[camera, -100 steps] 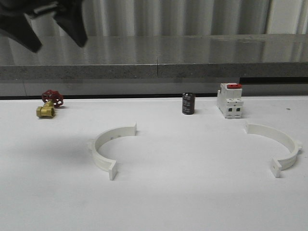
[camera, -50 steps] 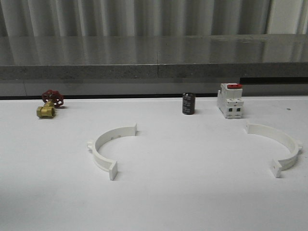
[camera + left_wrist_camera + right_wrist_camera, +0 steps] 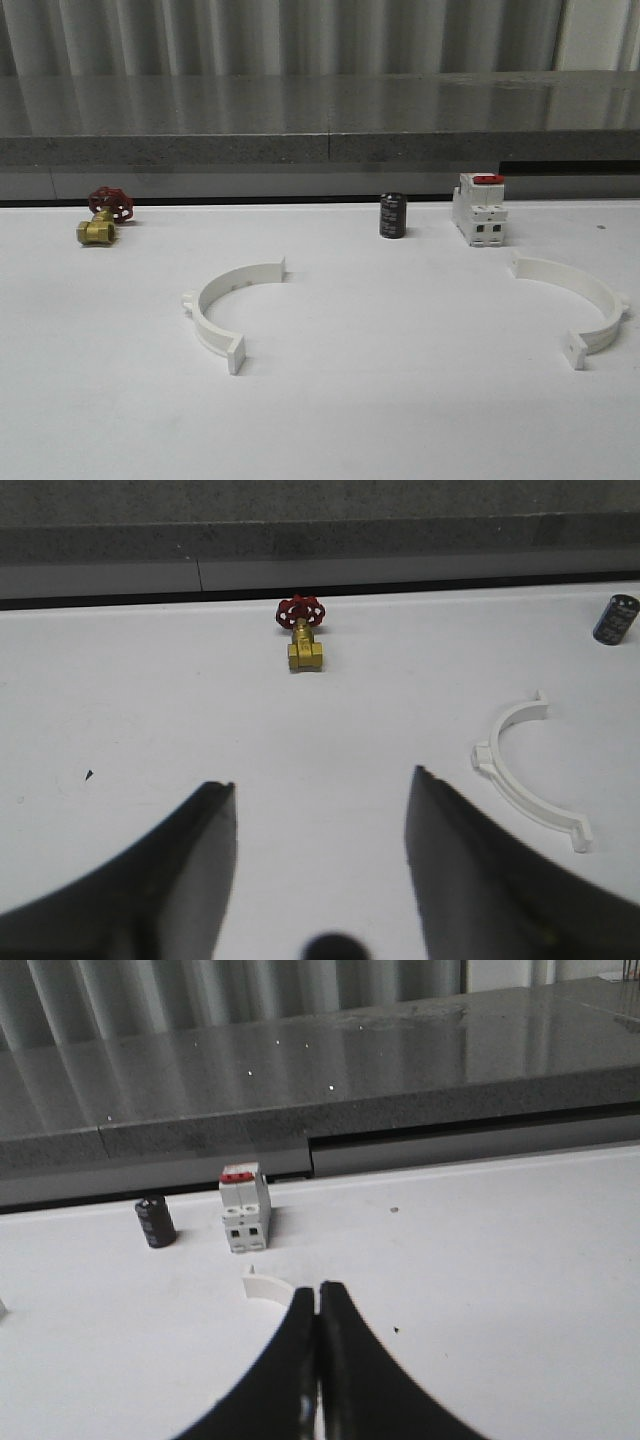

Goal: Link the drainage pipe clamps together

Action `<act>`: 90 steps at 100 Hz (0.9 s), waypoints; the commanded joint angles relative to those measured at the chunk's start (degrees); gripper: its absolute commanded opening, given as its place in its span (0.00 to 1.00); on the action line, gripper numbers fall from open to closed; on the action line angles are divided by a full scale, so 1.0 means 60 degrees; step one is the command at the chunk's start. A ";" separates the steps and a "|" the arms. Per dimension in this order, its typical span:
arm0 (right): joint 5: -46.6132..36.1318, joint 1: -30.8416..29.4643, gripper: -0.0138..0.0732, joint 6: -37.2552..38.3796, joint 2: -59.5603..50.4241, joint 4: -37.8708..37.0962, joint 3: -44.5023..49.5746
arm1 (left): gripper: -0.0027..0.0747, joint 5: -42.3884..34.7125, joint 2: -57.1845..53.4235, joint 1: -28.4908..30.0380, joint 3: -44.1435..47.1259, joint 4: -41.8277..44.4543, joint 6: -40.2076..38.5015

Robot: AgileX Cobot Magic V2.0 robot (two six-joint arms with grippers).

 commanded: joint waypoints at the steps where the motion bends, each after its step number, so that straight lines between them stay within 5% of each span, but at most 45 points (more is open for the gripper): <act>1: -0.0537 0.0027 0.08 -0.0056 0.0436 0.0315 -0.0873 | 0.26 -0.0626 -0.0356 0.0025 -0.0084 -0.0057 0.0032; 15: 0.1344 0.0027 0.08 -0.0056 0.1807 0.0315 -0.2530 | 0.01 -0.0626 -0.0598 0.0025 -0.0046 -0.0013 0.0032; 40: 0.5426 0.0027 0.08 -0.0095 0.5451 -0.0042 -0.5843 | 0.01 -0.0626 -0.0598 0.0025 -0.0046 -0.0013 0.0032; 78: 0.5335 0.0027 0.09 -0.0095 0.9292 -0.0042 -0.7017 | 0.01 -0.0626 -0.0598 0.0025 -0.0046 -0.0013 0.0032; 90: 0.5297 0.0027 0.22 -0.0095 1.0030 -0.0042 -0.7017 | 0.01 -0.0626 -0.0598 0.0025 -0.0046 -0.0013 0.0032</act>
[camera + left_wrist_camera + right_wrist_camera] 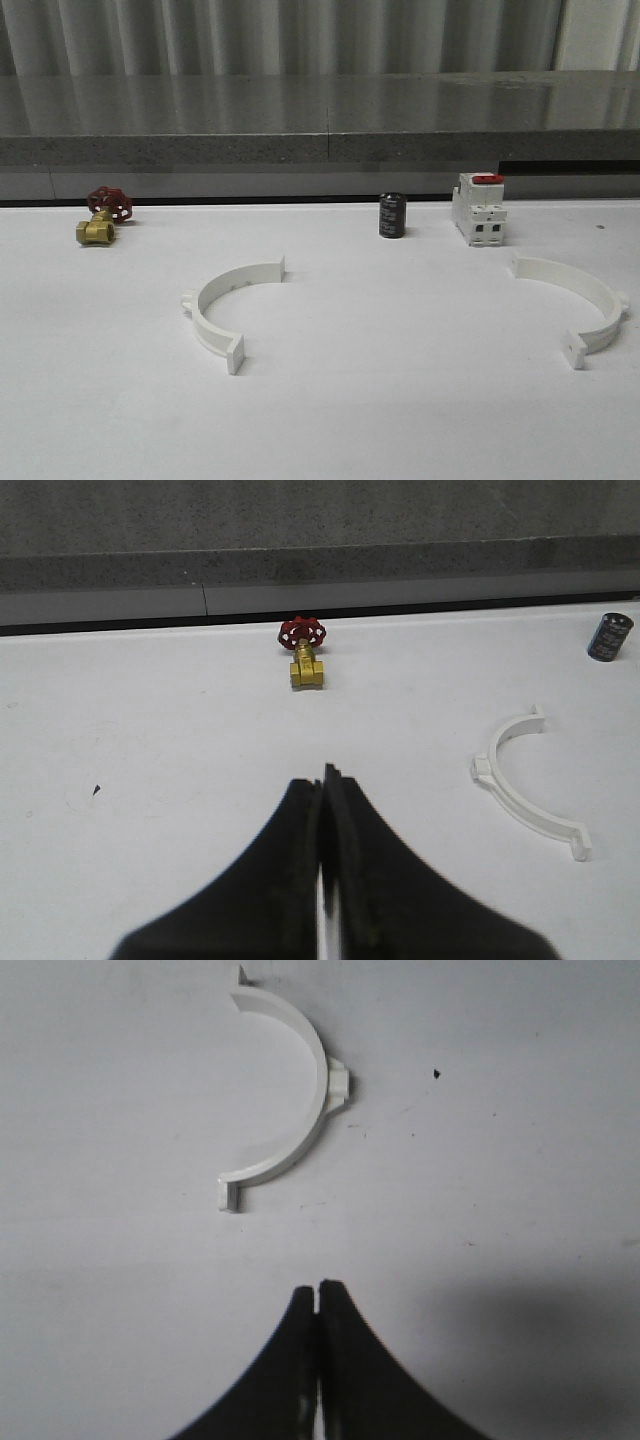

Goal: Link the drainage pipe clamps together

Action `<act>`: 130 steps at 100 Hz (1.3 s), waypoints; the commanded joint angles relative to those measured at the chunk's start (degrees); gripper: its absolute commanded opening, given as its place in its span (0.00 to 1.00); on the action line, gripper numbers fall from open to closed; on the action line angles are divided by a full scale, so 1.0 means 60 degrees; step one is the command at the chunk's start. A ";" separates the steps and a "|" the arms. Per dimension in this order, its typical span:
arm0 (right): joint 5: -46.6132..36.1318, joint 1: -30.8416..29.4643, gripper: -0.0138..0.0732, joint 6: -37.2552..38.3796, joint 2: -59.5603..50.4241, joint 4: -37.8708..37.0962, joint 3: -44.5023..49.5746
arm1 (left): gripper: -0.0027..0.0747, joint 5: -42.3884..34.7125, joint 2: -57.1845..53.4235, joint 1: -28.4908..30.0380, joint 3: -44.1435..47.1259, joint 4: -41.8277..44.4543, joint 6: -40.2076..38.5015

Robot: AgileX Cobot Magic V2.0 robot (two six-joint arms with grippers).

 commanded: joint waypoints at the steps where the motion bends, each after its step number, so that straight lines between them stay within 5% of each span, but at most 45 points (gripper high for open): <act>1: -0.0535 0.0027 0.23 -0.0078 0.0409 -0.0042 -0.0322 | 0.01 -0.0657 0.0047 0.0025 -0.0234 -0.0080 0.0032; 26: -0.1089 0.0027 0.79 -0.0078 0.1138 -0.0042 -0.0322 | 0.01 -0.0657 0.0047 0.0025 -0.0234 -0.0080 0.0032; 55: -0.1519 0.0118 0.66 -0.0122 0.2937 -0.0051 -0.1153 | 0.01 -0.0657 0.0047 0.0025 -0.0234 -0.0080 0.0032; 130: -0.2363 0.0279 0.66 -0.0209 0.7124 -0.0437 -0.3121 | 0.01 -0.0657 0.0047 0.0025 -0.0234 -0.0080 0.0032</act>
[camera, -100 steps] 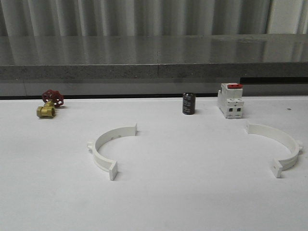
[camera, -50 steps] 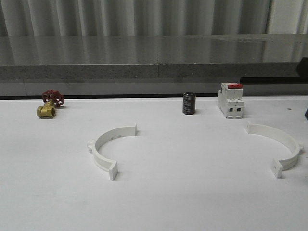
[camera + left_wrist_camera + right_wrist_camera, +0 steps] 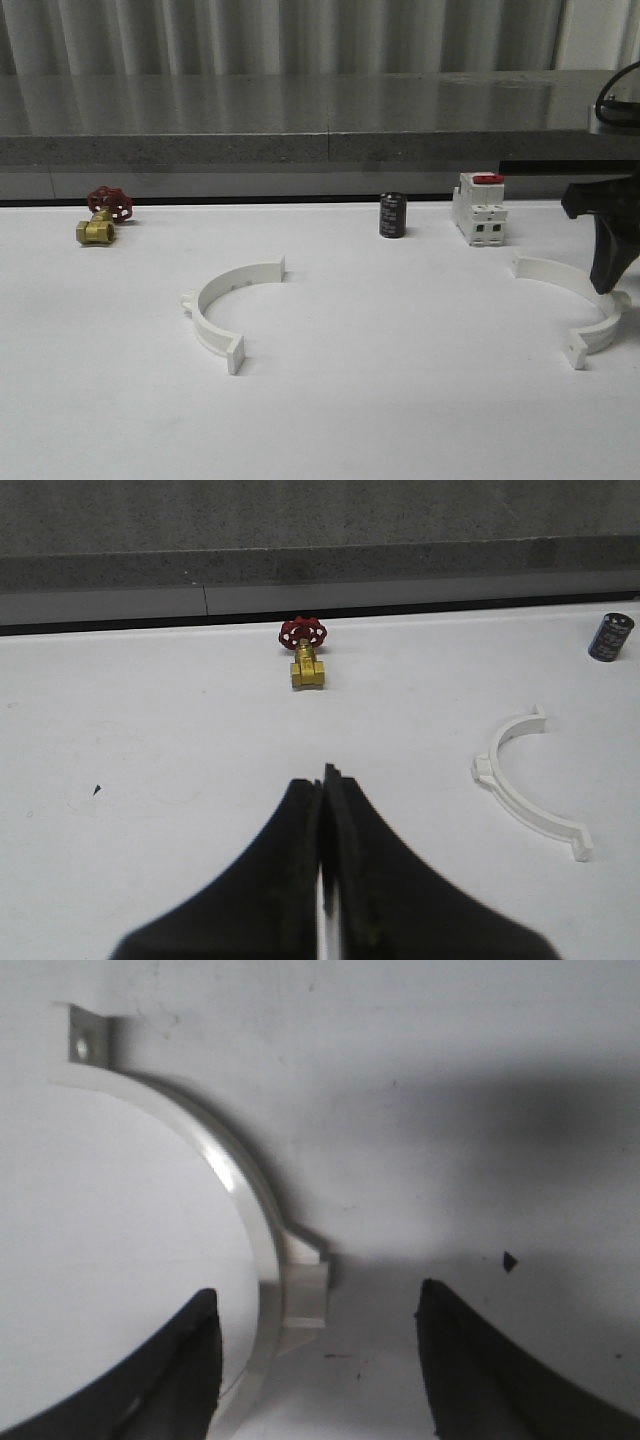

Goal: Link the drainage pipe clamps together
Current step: 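Lower the right gripper onto the other white clamp half and grasp its end, then carry the clamp half with the right gripper toward the first clamp half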

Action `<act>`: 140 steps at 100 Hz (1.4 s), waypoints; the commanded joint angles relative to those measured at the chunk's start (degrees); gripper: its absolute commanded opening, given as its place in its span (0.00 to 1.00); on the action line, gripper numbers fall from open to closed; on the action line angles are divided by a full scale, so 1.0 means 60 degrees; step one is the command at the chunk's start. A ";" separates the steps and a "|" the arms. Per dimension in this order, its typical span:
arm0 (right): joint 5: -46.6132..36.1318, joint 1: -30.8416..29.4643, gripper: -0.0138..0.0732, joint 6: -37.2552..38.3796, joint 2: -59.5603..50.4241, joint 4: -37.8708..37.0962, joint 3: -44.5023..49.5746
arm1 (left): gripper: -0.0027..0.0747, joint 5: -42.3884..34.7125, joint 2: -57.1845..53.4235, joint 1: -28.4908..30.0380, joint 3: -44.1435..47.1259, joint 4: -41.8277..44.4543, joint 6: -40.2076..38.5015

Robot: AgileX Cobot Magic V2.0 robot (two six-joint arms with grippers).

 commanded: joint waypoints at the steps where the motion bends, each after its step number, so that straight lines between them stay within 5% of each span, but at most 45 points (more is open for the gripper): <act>1: -0.0305 -0.0011 0.66 -0.0113 -0.0180 -0.0100 -0.0271 | 0.01 -0.0657 0.0047 0.0025 -0.0234 -0.0080 0.0032; 30: -0.0631 0.0085 0.64 -0.0113 0.0190 -0.0109 -0.0271 | 0.01 -0.0657 0.0047 0.0025 -0.0234 -0.0080 0.0032; 49: -0.0610 0.0150 0.29 -0.0113 0.0221 -0.0100 -0.0279 | 0.01 -0.0657 0.0047 0.0025 -0.0234 -0.0080 0.0032; 59: -0.0633 0.0150 0.20 -0.0113 0.0221 -0.0091 -0.0284 | 0.01 -0.0657 0.0047 0.0025 -0.0234 -0.0080 0.0032; 94: -0.0608 0.0221 0.18 -0.0113 0.0113 0.0924 -0.0563 | 0.01 -0.0657 0.0047 0.0025 -0.0234 -0.0080 0.0032; 110: -0.0608 0.1192 0.18 0.0168 -0.0301 0.1122 -0.0720 | 0.01 -0.0657 0.0047 0.0025 -0.0234 -0.0080 0.0032; 140: -0.0527 0.3650 0.18 0.3802 -0.0021 -0.0111 -0.1470 | 0.01 -0.0657 0.0047 0.0025 -0.0234 -0.0080 0.0032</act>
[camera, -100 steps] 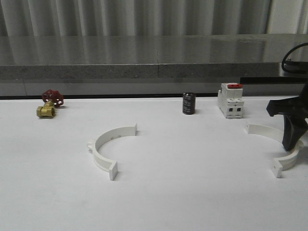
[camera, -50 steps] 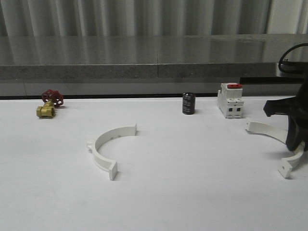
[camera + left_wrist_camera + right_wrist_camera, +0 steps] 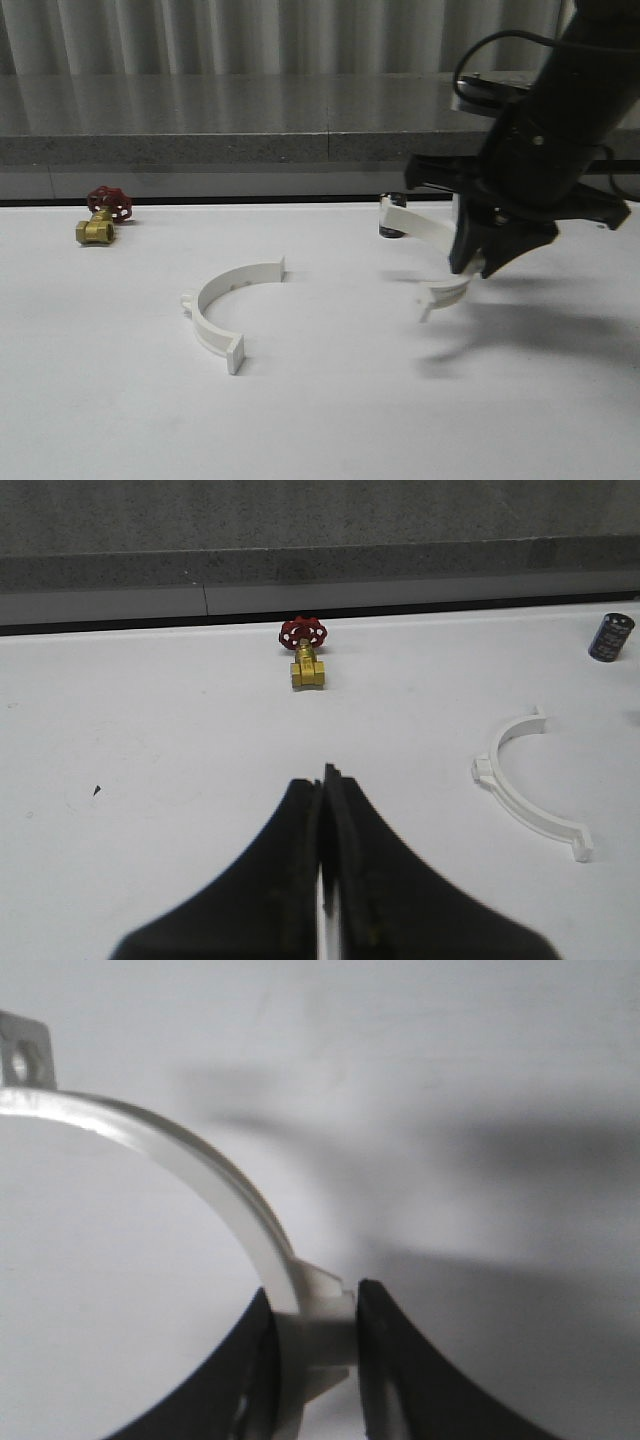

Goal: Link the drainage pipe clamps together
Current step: 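Carry the clamp half with the right gripper toward the first clamp half, then press the held clamp half against the first half, closing the ring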

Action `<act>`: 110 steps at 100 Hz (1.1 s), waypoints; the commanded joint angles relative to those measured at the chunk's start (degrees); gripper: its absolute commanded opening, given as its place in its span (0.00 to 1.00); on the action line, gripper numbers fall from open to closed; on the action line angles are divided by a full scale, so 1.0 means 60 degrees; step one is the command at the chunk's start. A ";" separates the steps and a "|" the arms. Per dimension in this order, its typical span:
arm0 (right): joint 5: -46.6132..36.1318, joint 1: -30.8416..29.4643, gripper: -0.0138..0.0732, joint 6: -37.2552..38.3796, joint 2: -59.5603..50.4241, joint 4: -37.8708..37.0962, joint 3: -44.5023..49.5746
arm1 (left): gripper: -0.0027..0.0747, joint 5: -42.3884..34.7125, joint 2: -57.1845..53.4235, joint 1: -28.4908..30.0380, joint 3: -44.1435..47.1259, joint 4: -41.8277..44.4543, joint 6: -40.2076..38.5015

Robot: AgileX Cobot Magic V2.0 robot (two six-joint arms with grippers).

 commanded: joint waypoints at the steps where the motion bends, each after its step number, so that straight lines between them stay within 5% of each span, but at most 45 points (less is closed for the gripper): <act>1: -0.0117 0.0544 0.18 0.1577 -0.0196 -0.0880 -0.0602 | 0.01 -0.0657 0.0047 0.0025 -0.0234 -0.0080 0.0032; 31: 0.2006 0.2023 0.18 0.5379 0.1191 -0.4456 -0.2407 | 0.01 -0.0657 0.0047 0.0025 -0.0234 -0.0080 0.0032; 110: 0.2456 0.2883 0.18 0.6156 0.2158 -0.4257 -0.3781 | 0.01 -0.0657 0.0047 0.0025 -0.0234 -0.0080 0.0032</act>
